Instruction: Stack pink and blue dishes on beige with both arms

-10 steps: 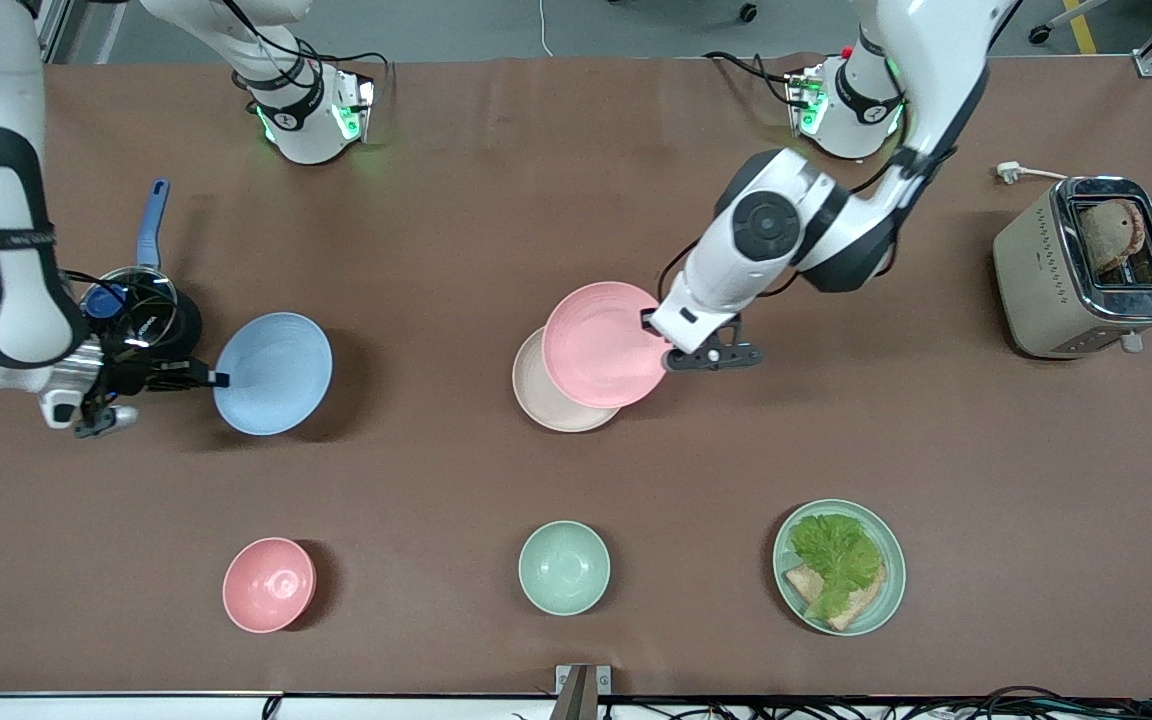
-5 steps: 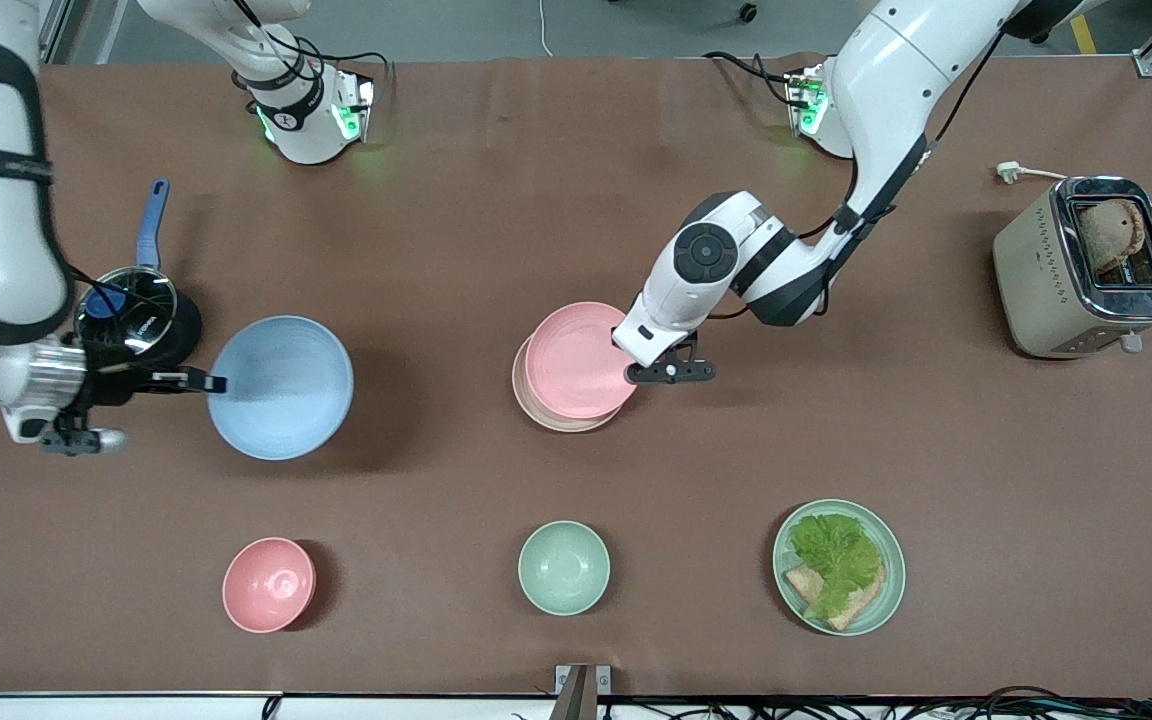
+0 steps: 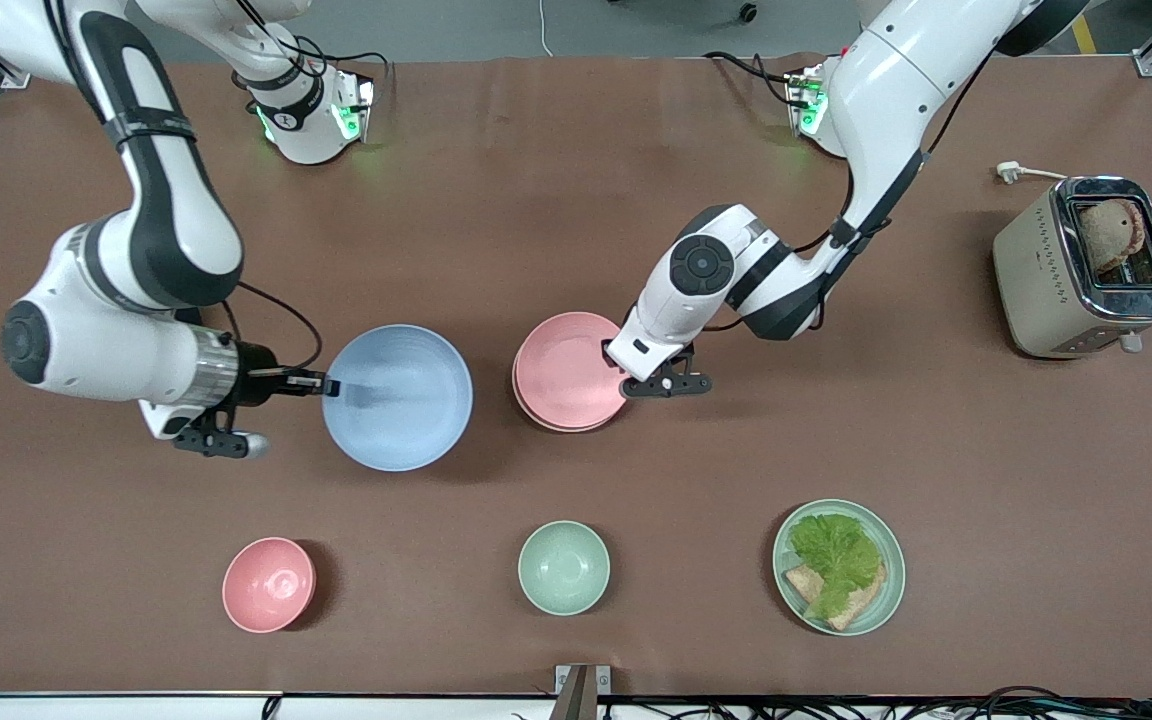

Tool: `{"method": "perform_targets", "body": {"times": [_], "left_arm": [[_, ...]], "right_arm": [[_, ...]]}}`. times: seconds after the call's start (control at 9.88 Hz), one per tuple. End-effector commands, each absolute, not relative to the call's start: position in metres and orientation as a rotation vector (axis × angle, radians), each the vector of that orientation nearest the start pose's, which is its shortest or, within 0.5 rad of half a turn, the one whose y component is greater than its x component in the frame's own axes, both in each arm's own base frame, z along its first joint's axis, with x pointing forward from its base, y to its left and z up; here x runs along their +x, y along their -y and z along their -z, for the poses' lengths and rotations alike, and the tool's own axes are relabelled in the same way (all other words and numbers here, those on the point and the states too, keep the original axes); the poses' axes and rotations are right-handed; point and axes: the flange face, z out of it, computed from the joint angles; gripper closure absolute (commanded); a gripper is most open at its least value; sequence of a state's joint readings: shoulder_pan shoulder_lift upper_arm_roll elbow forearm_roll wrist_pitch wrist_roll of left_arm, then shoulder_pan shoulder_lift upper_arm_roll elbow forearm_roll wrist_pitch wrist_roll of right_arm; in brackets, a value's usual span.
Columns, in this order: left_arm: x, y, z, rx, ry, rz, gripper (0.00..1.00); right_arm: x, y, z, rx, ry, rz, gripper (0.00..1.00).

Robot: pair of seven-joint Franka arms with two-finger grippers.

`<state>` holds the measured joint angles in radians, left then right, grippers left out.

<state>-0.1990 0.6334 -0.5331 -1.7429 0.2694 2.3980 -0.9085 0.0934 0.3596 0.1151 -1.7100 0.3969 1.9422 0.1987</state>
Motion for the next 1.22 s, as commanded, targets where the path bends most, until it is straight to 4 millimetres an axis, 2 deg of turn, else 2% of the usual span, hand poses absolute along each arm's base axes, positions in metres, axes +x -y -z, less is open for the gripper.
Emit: {"method": "perform_targets", "body": {"times": [0.0, 0.1, 0.2, 0.3, 0.41, 0.61, 0.71, 0.81, 1.01, 1.11], "left_arm": [[0.57, 0.376, -0.33, -3.235, 0.255, 0.115, 0.0], [0.596, 0.344, -0.369, -3.203, 0.302, 0.138, 0.0], [0.607, 0.331, -0.405, -3.174, 0.279, 0.15, 0.0], [0.619, 0.308, -0.442, -3.143, 0.288, 0.157, 0.0], [0.627, 0.28, -0.476, -3.116, 0.305, 0.147, 0.0], [0.622, 0.228, -0.54, -3.081, 0.238, 0.21, 0.0], [0.612, 0.213, -0.563, -3.051, 0.184, 0.2, 0.0], [0.603, 0.199, -0.585, -3.038, 0.138, 0.204, 0.0], [0.578, 0.174, -0.622, -3.007, -0.024, 0.185, 0.0], [0.57, 0.153, -0.631, -2.998, -0.074, 0.132, 0.0]], "right_arm": [[0.602, -0.19, -0.367, -2.763, -0.251, -0.293, 1.0], [0.593, -0.216, -0.361, -2.756, -0.252, -0.29, 1.0], [0.584, -0.243, -0.358, -2.745, -0.28, -0.279, 1.0], [0.577, -0.266, -0.353, -2.731, -0.296, -0.256, 1.0], [0.572, -0.281, -0.337, -2.723, -0.306, -0.25, 1.0], [0.557, -0.314, -0.301, -2.718, -0.272, -0.254, 0.99], [0.544, -0.33, -0.283, -2.713, -0.278, -0.233, 0.99], [0.531, -0.341, -0.27, -2.704, -0.273, -0.204, 0.98], [0.52, -0.349, -0.25, -2.704, -0.27, -0.201, 0.98], [0.519, -0.351, -0.244, -2.704, -0.271, -0.2, 0.98]]}}
